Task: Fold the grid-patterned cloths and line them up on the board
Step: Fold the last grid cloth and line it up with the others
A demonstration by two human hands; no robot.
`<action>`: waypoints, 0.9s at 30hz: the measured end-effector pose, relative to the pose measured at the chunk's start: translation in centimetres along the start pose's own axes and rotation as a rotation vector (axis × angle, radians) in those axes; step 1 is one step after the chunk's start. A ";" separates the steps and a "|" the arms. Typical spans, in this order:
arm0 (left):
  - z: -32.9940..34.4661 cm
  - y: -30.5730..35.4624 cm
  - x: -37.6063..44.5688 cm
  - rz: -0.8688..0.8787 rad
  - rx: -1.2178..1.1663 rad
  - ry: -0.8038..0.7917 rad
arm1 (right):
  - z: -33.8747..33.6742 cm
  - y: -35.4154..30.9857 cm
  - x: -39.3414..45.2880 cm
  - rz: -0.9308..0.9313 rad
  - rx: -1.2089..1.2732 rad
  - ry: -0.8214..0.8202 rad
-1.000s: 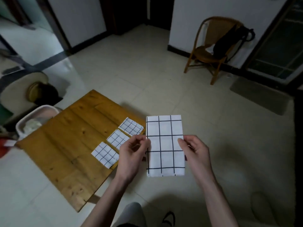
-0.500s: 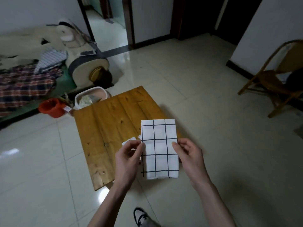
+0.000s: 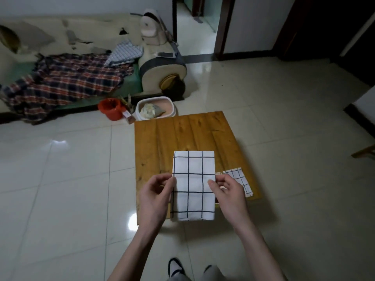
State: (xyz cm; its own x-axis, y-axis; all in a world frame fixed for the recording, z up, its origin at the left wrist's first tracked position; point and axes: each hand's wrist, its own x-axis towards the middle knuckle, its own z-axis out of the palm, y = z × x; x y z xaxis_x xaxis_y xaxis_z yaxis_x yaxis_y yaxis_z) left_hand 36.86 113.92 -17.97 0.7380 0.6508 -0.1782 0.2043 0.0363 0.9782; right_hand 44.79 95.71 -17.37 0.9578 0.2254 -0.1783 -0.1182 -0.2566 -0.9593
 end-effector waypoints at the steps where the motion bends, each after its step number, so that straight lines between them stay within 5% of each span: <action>1: -0.3 -0.3 0.4 -0.018 -0.006 0.028 | 0.5 0.0 0.5 -0.012 -0.037 -0.022; 14: -2.7 -4.7 5.3 -0.146 -0.020 0.290 | 7.5 2.9 7.9 0.059 -0.097 -0.342; 27: -2.9 -18.6 10.0 -0.285 -0.001 0.309 | 13.9 16.1 12.2 0.187 -0.177 -0.366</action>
State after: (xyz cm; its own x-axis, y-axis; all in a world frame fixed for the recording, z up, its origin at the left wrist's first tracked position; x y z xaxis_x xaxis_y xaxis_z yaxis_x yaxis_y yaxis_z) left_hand 38.57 121.98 -37.61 0.4243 0.8118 -0.4012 0.3711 0.2483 0.8948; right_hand 50.95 107.40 -38.03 0.7650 0.4692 -0.4412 -0.2030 -0.4745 -0.8565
